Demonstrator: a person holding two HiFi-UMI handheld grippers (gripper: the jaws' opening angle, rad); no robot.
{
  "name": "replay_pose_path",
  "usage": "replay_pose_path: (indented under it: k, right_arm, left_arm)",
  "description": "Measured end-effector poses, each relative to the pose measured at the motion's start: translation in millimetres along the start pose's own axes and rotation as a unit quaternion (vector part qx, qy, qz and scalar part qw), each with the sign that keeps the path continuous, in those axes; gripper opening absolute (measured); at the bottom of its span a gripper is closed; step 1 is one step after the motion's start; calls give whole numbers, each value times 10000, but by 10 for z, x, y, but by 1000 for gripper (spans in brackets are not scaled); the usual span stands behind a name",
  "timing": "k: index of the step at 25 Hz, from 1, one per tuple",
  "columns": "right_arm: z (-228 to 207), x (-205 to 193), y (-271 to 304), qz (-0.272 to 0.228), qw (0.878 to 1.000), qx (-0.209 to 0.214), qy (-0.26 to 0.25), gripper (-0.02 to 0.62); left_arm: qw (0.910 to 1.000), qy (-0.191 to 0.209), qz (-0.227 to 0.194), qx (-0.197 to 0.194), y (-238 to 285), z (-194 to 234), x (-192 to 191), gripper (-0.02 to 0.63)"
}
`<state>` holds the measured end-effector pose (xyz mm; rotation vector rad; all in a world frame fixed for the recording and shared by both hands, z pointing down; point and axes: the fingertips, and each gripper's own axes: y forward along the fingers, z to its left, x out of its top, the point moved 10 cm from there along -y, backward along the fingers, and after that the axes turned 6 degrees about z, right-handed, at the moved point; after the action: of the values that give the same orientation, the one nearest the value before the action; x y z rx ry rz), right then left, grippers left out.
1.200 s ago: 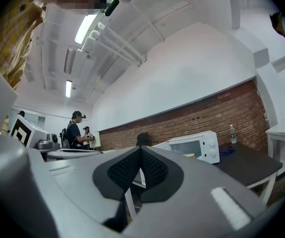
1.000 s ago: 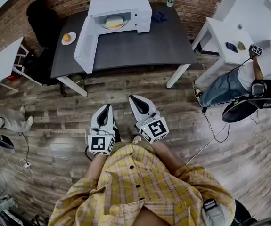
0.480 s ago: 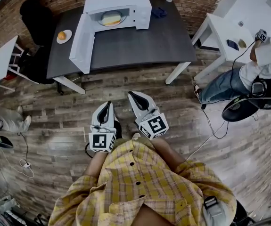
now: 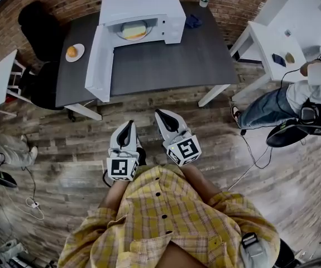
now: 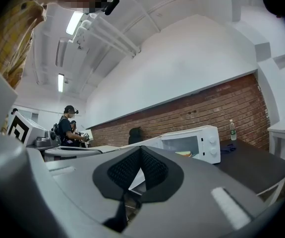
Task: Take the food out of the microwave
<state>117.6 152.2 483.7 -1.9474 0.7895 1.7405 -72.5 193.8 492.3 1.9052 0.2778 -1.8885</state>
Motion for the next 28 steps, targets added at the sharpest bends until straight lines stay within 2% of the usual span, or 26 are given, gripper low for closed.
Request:
replay_pose_path:
  k: [13,20,28]
  right_arm:
    - [-302,265,1093,103,9992,-380,13,3]
    - [-376,340,1511,150,9975,-681,69,2]
    - [-414,403,1812,222,9953,-941,44,2]
  left_arm:
    - [9991,-19,36,-430,837,911,309,-2]
    - [9975,-81,47,-700,1131,1324,393,-2]
    - [9955,-163,74,-935,1343,1613,417,-2]
